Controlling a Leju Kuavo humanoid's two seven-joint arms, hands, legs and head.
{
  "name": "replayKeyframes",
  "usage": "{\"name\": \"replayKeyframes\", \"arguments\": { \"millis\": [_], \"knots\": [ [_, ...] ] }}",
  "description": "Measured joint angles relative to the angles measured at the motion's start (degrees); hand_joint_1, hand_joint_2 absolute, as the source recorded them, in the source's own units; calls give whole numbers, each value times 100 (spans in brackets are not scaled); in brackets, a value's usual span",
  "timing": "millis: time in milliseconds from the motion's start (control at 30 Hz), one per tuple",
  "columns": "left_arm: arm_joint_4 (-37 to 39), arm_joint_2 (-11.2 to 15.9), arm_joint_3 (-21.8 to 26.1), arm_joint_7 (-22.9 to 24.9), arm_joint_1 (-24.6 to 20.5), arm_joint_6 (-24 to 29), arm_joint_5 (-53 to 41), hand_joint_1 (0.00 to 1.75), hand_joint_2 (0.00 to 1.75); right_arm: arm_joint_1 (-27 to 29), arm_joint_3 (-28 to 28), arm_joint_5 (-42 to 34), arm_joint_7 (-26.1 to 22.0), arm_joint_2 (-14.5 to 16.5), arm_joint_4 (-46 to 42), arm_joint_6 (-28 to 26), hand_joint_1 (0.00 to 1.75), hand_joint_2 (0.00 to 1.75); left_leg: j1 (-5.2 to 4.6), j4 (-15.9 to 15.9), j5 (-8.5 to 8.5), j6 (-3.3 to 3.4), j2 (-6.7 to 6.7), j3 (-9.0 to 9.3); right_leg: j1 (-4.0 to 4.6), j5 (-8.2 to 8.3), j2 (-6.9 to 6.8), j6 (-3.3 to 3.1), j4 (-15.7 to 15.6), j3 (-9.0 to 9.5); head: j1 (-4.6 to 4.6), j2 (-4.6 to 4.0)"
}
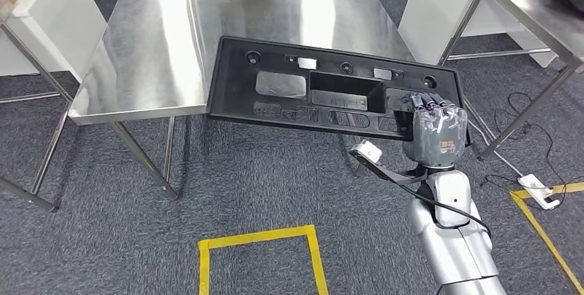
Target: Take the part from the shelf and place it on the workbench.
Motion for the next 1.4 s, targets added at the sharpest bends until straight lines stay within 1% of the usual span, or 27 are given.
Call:
{"name": "replayKeyframes", "arguments": {
  "millis": [100, 167, 200, 300, 333, 367, 400, 433, 467, 533, 600, 633, 667, 700, 733, 800, 833, 867, 900, 967, 1033, 1100, 1167, 1233, 1333, 1367, 1400],
  "knots": [
    [4, -6, -1, 44, -10, 6, -1, 0, 175, -8, 66, 75, 20, 129, 53, 60, 175, 175, -63, -124, -77, 153, -11, 94, 27, -2, 18, 134, -12, 82, 16, 2],
    [4, -14, 0, 59, -6, 10, -1, 0, 175, -4, 103, 106, 31, 175, 88, 64, 175, 175, -68, -179, -102, 256, -22, 216, 30, -45, 12, 194, 192, 19, 28, 1],
    [4, -18, 0, 62, -6, 11, -1, 0, 175, -9, 120, 110, 32, 192, 103, 64, 175, 175, -69, -192, -118, 297, -30, 277, 27, -112, 5, 198, 422, -119, 38, 1],
    [4, -21, 1, 63, -9, 13, -1, 0, 175, -7, 151, 108, 38, 228, 153, 64, 175, 175, -80, -201, -206, 359, -57, 372, 18, -416, -4, 191, 1505, -883, 84, 0],
    [4, -22, 1, 64, -4, 13, -1, 0, 175, 2, 156, 108, 39, 234, 169, 64, 175, 175, -88, -201, -250, 362, -65, 419, 21, -456, -4, 203, 1692, -1080, 95, 0],
    [4, -22, 1, 66, 3, 13, -1, 0, 175, 10, 162, 109, 40, 240, 185, 64, 175, 175, -99, -201, -301, 362, -74, 485, 26, -404, -4, 221, 1663, -1165, 106, -1],
    [4, -23, 1, 67, 7, 13, -1, 0, 175, 14, 169, 110, 40, 243, 196, 64, 175, 175, -110, -201, -356, 358, -82, 562, 29, -248, -5, 246, 1407, -1129, 114, -1],
    [4, -25, 1, 67, 11, 12, -1, 0, 175, 15, 175, 111, 40, 244, 205, 64, 175, 175, -121, -204, -415, 351, -88, 641, 36, -5, -11, 262, 990, -1011, 125, -1],
    [5, -29, 1, 67, 11, 12, -1, 0, 175, 16, 180, 111, 40, 245, 213, 64, 175, 175, -131, -202, -476, 339, -92, 719, 50, 253, -25, 251, 587, -896, 134, -1],
    [7, -35, 1, 67, 2, 12, -1, 0, 175, 10, 190, 106, 44, 254, 228, 66, 175, 175, -149, -208, -583, 293, -100, 792, 81, 544, -55, 148, 103, -732, 149, -1],
    [8, -39, 1, 67, -8, 14, -1, 0, 175, 2, 201, 106, 44, 274, 240, 78, 175, 175, -150, -182, -649, 244, -99, 825, 74, 548, -54, 48, 56, -673, 128, -1],
    [8, -36, 1, 70, -10, 17, 0, 0, 175, 1, 205, 108, 40, 283, 243, 105, 175, 175, -141, -128, -672, 219, -89, 814, 50, 549, -45, 23, 51, -628, 121, 0],
    [8, -38, 1, 74, -10, 20, 1, 0, 175, -7, 208, 107, 32, 291, 250, 148, 175, 175, -131, -2, -678, 194, -79, 778, 30, 526, -41, -8, 46, -589, 108, 0],
    [8, -39, 1, 81, -10, 23, 1, 0, 175, -25, 217, 89, 10, 306, 268, 221, 175, 175, -115, 228, -699, 159, -65, 649, 15, 498, -39, -48, 42, -537, 92, 1],
    [8, -38, 1, 91, -11, 24, 2, 0, 175, -49, 233, 38, -26, 334, 300, 309, 175, 175, -96, 559, -754, 119, -51, 439, 5, 469, -40, -85, 35, -494, 75, 1],
    [8, -40, 1, 110, -10, 22, 2, 0, 175, -112, 280, -195, -161, 412, 427, 478, 175, 175, -47, 1254, -996, 35, -32, -84, 4, 392, -35, -131, 35, -423, 28, 0],
    [8, -38, 1, 121, -9, 20, 3, 0, 175, -149, 303, -375, -253, 449, 537, 542, 175, 175, -20, 1434, -1101, 1, -27, -295, 1, 349, -29, -129, 36, -381, 17, -1],
    [8, -36, 1, 134, -5, 17, 4, 0, 175, -201, 320, -567, -347, 476, 675, 589, 175, 175, 7, 1435, -1112, -29, -21, -416, -6, 300, -22, -112, 37, -329, 10, -1],
    [8, -33, 1, 146, -1, 15, 5, 0, 175, -272, 332, -752, -432, 496, 841, 625, 175, 175, 33, 1247, -988, -54, -13, -433, -18, 251, -17, -89, 41, -270, 3, -1],
    [8, -32, 1, 162, 6, 13, 8, 0, 175, -478, 343, -1050, -561, 519, 1229, 663, 175, 175, 76, 544, -425, -102, 18, -264, -45, 144, -14, -18, 56, -155, -4, 0],
    [9, -38, 1, 156, 5, 9, 8, 0, 175, -738, 342, -1213, -611, 528, 1623, 651, 175, 175, 61, 83, -101, -68, 71, -104, -43, 52, -12, 74, 68, -80, -17, 1],
    [9, -47, 1, 129, 3, -1, 9, 0, 175, -1000, 316, -1256, -577, 521, 1964, 615, 175, 175, 10, 32, -95, 54, 94, -63, -16, 28, -11, 183, 104, -26, -12, 1],
    [8, -60, 0, 102, 7, -9, 8, 0, 175, -1241, 268, -1256, -534, 482, 2250, 591, 175, 175, -14, 13, -60, 168, 70, 11, -5, 22, -18, 260, 227, -65, 16, 0],
    [7, -68, -1, 89, 12, -11, 3, 0, 175, -1484, 219, -1245, -530, 429, 2528, 600, 175, 175, -25, -6, -86, 250, 41, 84, -11, -83, -29, 248, 690, -357, 55, -1],
    [6, -73, -3, 71, 16, -13, -1, 0, 175, -1800, 169, -1247, -590, 375, 2968, 681, 175, 175, -61, -12, -173, 322, 8, 149, 6, -436, -36, 193, 1760, -1097, 125, -1],
    [6, -76, -4, 68, 21, -13, -1, 0, 175, -1866, 162, -1251, -624, 360, 3101, 699, 175, 175, -83, -11, -210, 337, -7, 189, 26, -482, -36, 184, 1893, -1250, 141, -1],
    [6, -78, -4, 67, 28, -10, -1, 0, 175, -1918, 158, -1248, -656, 345, 3227, 705, 175, 175, -113, -11, -250, 349, -23, 242, 57, -427, -36, 180, 1816, -1299, 159, -1]
  ]
}}
